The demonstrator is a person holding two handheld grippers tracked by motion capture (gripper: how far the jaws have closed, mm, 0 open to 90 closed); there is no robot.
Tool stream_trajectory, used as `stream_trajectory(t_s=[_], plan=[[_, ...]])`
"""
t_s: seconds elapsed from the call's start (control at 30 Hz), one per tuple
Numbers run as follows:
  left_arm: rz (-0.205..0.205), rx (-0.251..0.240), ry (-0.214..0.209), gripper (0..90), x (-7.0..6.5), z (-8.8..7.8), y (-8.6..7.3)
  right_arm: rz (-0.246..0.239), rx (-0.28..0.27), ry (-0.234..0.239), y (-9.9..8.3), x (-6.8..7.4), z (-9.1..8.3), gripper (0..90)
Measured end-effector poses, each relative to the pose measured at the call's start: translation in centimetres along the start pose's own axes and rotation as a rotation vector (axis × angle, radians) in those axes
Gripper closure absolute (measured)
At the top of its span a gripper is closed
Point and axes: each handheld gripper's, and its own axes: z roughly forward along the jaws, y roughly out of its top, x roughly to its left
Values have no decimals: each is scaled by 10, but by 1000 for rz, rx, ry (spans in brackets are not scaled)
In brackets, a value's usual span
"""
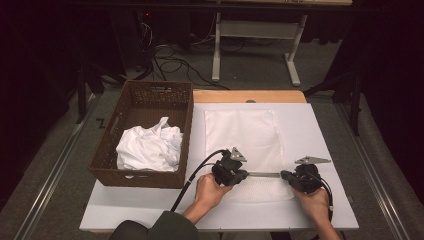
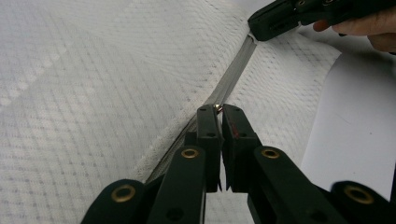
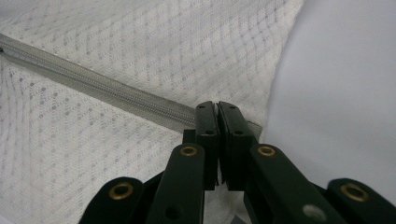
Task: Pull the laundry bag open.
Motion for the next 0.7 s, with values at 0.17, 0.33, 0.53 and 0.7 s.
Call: stream_trajectory(t_s=[0.17,0.33,0.53,0.7], plan=[[-3,-1,10,860,2,-3,-3,0,1,-1,0,0,0,880],[4,0,21,860,3,-7,-5,-1,1,-2,0,0,0,880],[3,-3,27,860,3,-8,-6,1,1,-2,0,1,0,880],[7,-1,29,861,3,-8,-6,0,1,-1,0,0,0,880]])
